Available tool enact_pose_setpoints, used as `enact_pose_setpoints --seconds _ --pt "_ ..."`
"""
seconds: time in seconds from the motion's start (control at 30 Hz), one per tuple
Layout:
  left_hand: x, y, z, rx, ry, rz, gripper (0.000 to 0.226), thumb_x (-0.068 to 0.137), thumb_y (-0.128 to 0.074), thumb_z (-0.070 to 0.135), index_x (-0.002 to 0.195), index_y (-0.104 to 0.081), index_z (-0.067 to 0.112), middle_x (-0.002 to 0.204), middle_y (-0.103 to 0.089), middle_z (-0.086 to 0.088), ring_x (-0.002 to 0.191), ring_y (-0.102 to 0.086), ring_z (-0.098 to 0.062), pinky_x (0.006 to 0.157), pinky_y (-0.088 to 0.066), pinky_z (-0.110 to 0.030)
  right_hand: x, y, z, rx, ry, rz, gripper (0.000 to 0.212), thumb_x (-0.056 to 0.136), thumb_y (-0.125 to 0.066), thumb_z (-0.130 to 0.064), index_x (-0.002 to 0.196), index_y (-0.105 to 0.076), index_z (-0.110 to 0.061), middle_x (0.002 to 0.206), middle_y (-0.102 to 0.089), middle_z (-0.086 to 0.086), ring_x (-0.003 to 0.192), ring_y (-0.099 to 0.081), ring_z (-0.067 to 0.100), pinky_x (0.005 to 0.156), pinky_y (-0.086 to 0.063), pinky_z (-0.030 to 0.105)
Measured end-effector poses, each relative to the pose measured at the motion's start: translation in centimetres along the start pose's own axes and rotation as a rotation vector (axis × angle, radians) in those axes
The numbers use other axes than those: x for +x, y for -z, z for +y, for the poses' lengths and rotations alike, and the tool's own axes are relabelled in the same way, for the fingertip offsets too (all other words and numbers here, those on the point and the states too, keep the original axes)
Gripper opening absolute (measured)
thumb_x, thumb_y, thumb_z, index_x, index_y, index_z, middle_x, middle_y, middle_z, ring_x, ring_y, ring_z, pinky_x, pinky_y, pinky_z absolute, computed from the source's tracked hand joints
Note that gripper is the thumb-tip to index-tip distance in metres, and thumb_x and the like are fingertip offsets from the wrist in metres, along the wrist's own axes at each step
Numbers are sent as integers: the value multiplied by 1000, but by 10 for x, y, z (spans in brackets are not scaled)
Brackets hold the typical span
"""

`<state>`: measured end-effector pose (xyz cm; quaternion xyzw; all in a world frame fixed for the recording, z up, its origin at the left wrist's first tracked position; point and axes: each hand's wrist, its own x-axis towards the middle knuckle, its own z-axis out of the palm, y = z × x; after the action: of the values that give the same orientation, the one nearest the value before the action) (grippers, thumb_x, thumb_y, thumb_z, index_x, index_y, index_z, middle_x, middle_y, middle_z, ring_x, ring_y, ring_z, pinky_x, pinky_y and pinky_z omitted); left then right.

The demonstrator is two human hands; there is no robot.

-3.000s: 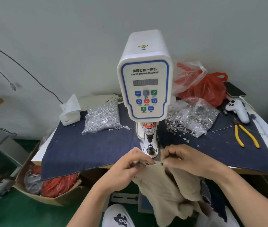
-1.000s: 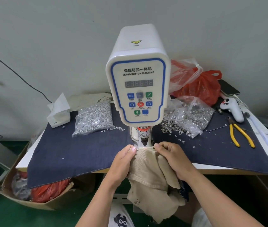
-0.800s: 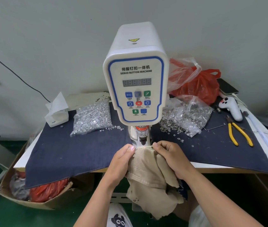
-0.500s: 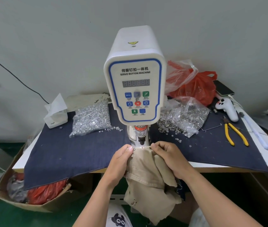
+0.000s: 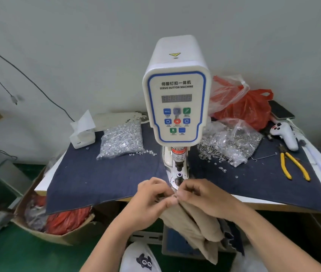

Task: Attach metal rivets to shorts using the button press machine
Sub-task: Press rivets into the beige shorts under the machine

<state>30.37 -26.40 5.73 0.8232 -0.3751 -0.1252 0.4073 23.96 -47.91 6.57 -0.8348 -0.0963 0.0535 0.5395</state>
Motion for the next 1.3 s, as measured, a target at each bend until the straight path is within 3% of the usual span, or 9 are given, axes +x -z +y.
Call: enact_pose_setpoints --seconds 0.17,0.3,0.4,0.47,0.53,0.67,0.8,0.97,1.3 --pt "-14 7 3 -402 116 -68 21 94 -66 42 76 -67 32 113 -68 -3 110 -61 -28 99 -46 -36 -4 5 -1 -302 -4 -92 18 104 -56 -34 92 -63 -22 86 -55 -14 88 -48 -3 77 -36 13" --pt "-6 -7 0 52 63 11 44 95 -57 58 66 -47 27 83 -56 7 94 -54 -12 101 -43 -41 -4 -3 2 -285 2 -5 13 100 -60 -31 94 -66 -22 85 -63 -14 81 -55 -3 73 -40 14" --pt "-3 -11 -4 -71 46 59 35 95 -60 51 67 -47 35 84 -60 11 89 -57 -9 87 -44 -32 -3 5 12 -72 -53 29 4 97 -68 -29 98 -72 -28 90 -72 -15 82 -63 -3 76 -47 16" --pt "0 -9 -6 -340 177 197 34 90 -62 44 65 -44 31 73 -50 7 77 -51 -15 75 -37 -38 2 21 29 -98 -105 263 7 97 -69 -23 96 -73 -28 90 -74 -13 83 -65 0 80 -51 24" --pt "8 -3 -8 -491 295 436 36 83 -61 37 63 -32 28 67 -31 7 65 -32 -11 67 -24 -38 8 44 50 -460 -238 563 9 98 -66 -21 94 -73 -26 92 -73 -10 89 -67 11 82 -51 34" --pt "44 30 -29 -128 447 600 44 97 -51 49 67 -35 22 59 -42 13 58 -39 -10 62 -30 -39 21 64 77 -888 -478 584 21 100 -62 -33 100 -73 -14 102 -69 8 100 -66 33 77 -48 38" --pt "85 45 -61 250 574 540 5 101 -55 28 99 -59 27 96 -70 3 95 -64 -28 77 -42 -36 26 56 86 -992 -464 563 23 103 -57 -26 102 -69 -7 106 -65 12 99 -64 34 77 -50 40" --pt "108 47 -96 371 771 572 27 100 -60 33 121 -66 16 122 -66 -13 112 -64 -42 88 -50 -46 29 59 84 -890 -523 600 23 102 -59 -27 106 -67 -6 108 -66 12 104 -63 33 80 -49 39" --pt "120 44 -118 369 776 643 19 102 -61 31 115 -74 27 120 -71 -13 109 -66 -43 87 -51 -47 33 63 77 -782 -577 591 19 99 -50 -16 92 -64 -6 98 -66 11 95 -66 35 71 -49 37"
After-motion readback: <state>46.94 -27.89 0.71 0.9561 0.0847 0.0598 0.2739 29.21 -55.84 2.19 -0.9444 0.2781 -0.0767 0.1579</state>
